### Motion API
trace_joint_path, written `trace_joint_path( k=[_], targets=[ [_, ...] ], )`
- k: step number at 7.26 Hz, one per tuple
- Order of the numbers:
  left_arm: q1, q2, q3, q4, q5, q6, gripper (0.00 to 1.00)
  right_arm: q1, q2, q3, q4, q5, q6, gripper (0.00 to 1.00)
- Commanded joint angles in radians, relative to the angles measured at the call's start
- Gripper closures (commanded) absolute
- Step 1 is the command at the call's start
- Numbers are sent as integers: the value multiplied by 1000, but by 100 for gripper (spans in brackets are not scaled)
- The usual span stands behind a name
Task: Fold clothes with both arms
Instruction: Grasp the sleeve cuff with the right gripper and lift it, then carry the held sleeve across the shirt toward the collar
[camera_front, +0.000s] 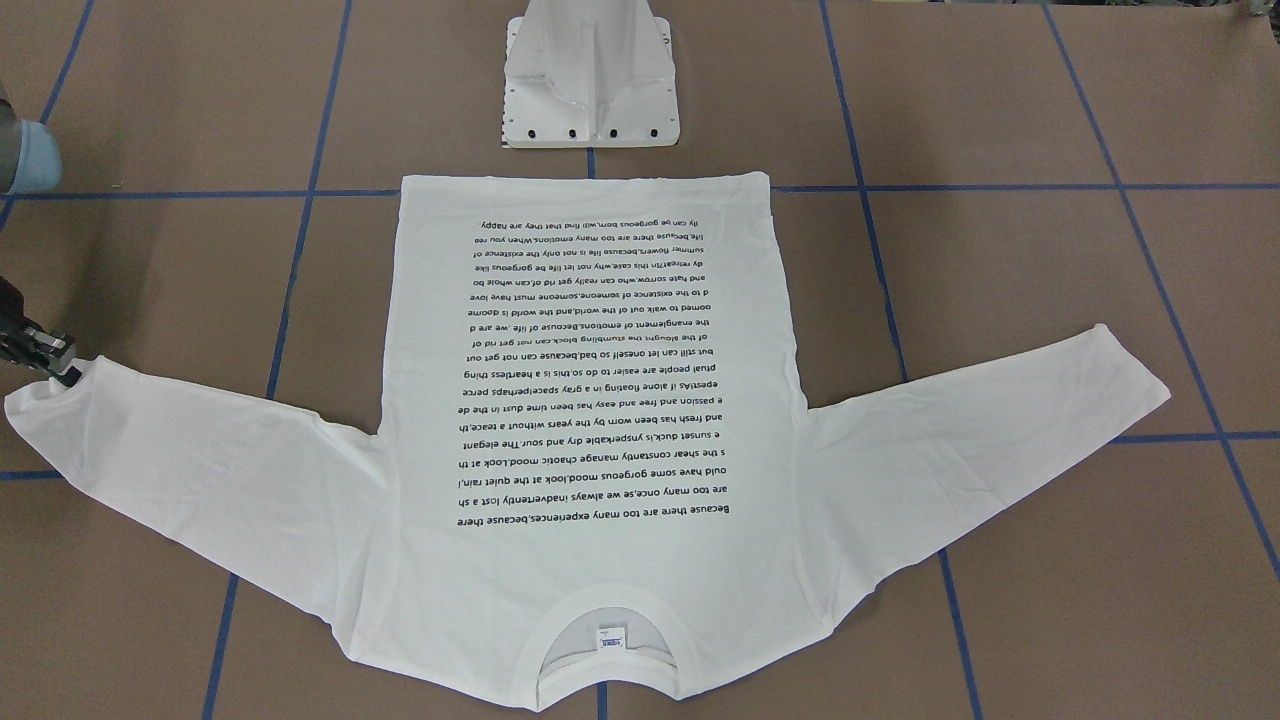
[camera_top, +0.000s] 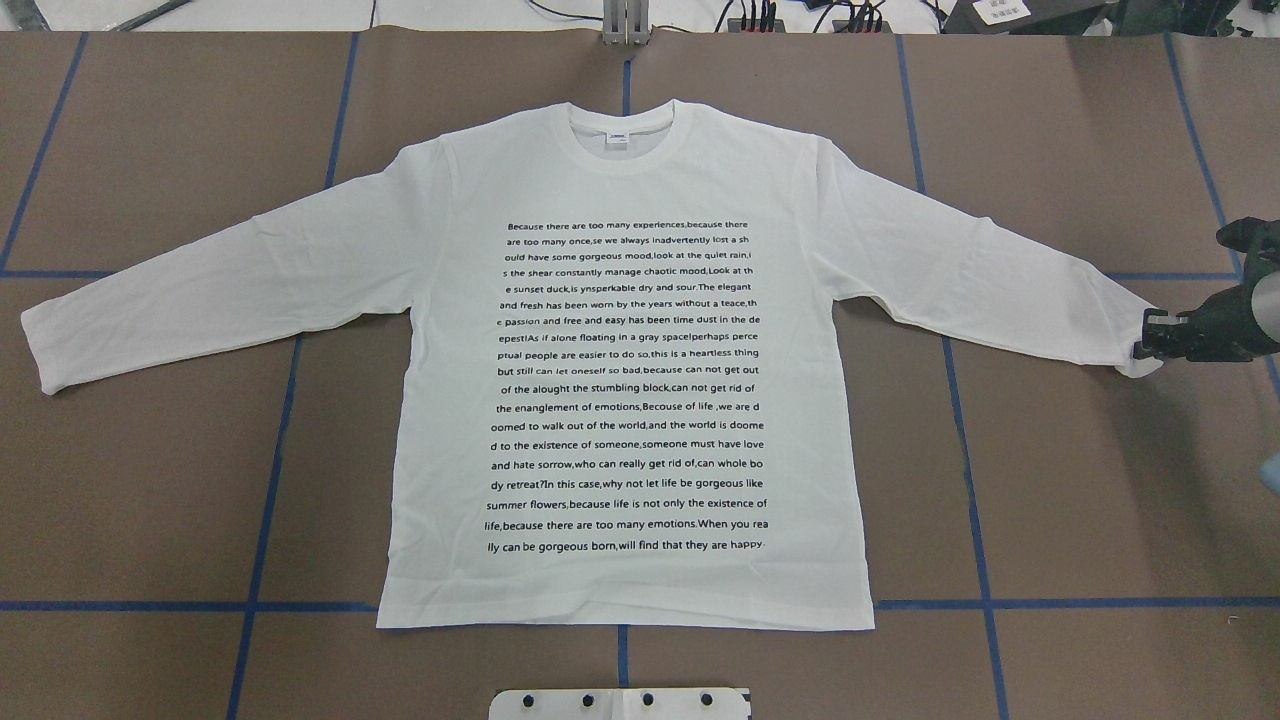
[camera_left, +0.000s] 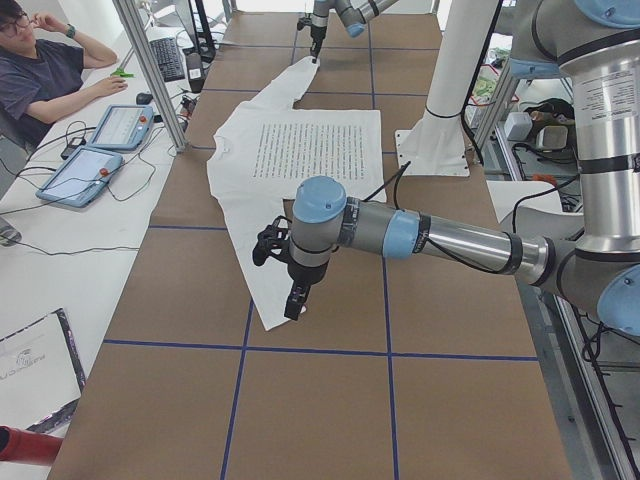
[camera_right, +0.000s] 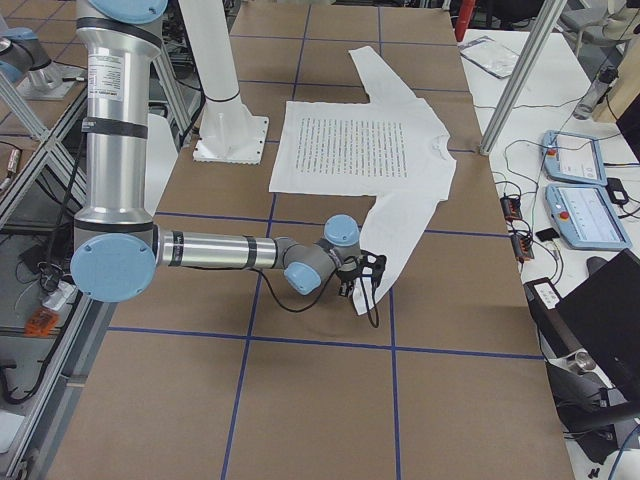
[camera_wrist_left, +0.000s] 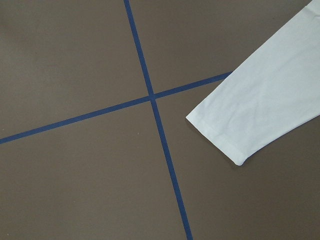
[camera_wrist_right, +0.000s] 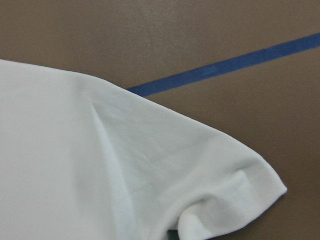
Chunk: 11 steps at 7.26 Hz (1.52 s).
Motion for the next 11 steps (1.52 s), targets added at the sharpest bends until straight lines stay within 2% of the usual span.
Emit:
trace_joint_path(
  k=[1,4,6,8,10,11],
  targets=[
    [0,0,0,2,0,0,0,13,11,36,-4,2,-8,100],
    [0,0,2,2,-3,0,0,74,174,44,-5,12,-13,100],
    [0,-1,2,0,-5,0,0,75,309,42,-5,-5,-10,100],
    [0,-1,2,0,-5,-2,0,58,456,1,-13,-27,-11,100],
    [0,-1,2,2,-5,-2,0,-14,584,-8,-43,-115,4,100],
    [0,-1,2,2,-5,0,0,-49,650,-8,-112,-158,6,100]
  ],
)
